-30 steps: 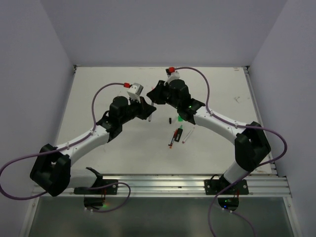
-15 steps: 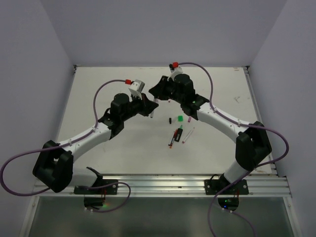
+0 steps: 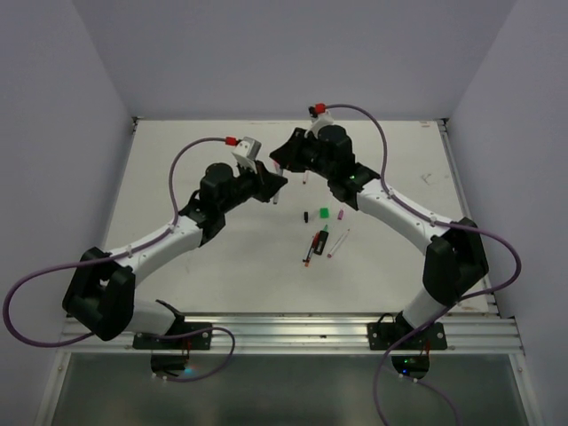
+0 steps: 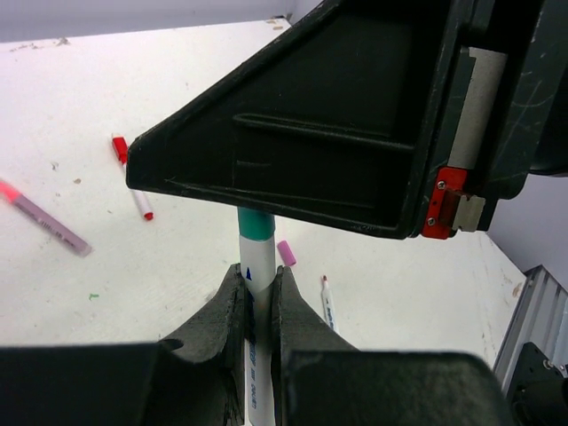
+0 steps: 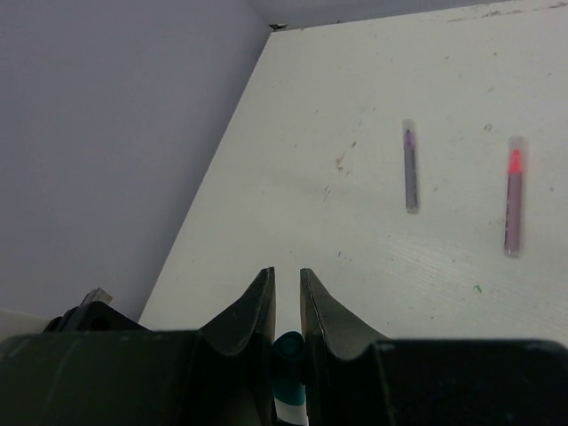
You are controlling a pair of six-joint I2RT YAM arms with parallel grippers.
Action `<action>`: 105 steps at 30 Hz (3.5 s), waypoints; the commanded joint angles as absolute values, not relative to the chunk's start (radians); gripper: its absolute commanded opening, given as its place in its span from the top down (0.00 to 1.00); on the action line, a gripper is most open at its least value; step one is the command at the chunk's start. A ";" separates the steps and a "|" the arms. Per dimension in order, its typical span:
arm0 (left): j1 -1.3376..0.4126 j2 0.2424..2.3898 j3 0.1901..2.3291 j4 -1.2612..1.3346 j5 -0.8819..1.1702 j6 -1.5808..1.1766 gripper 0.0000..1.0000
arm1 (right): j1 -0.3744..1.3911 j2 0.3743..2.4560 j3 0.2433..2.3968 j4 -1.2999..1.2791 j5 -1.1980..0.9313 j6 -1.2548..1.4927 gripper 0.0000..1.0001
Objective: Open the pen caps
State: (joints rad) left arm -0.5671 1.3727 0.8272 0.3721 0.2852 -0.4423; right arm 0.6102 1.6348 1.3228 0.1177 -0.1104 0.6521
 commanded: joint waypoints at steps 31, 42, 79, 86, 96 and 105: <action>-0.661 1.505 0.822 -0.181 0.037 -0.526 1.00 | 0.512 1.712 1.364 -0.072 0.032 0.603 1.00; -0.663 1.480 0.769 -0.199 0.023 -0.557 1.00 | 0.623 1.876 1.296 -0.133 0.175 0.620 1.00; -0.644 1.531 0.784 -0.163 0.072 -0.500 1.00 | 0.706 2.080 1.348 -0.339 0.422 0.792 0.78; -0.644 1.514 0.753 -0.144 0.083 -0.518 1.00 | 0.704 2.056 1.313 -0.334 0.420 0.805 0.71; -0.646 1.539 0.784 -0.133 0.138 -0.538 0.96 | 0.706 1.965 1.324 -0.341 0.364 0.801 0.64; -0.657 1.612 0.813 -0.060 0.144 -0.580 0.92 | 0.706 1.735 1.358 -0.313 0.379 0.723 0.48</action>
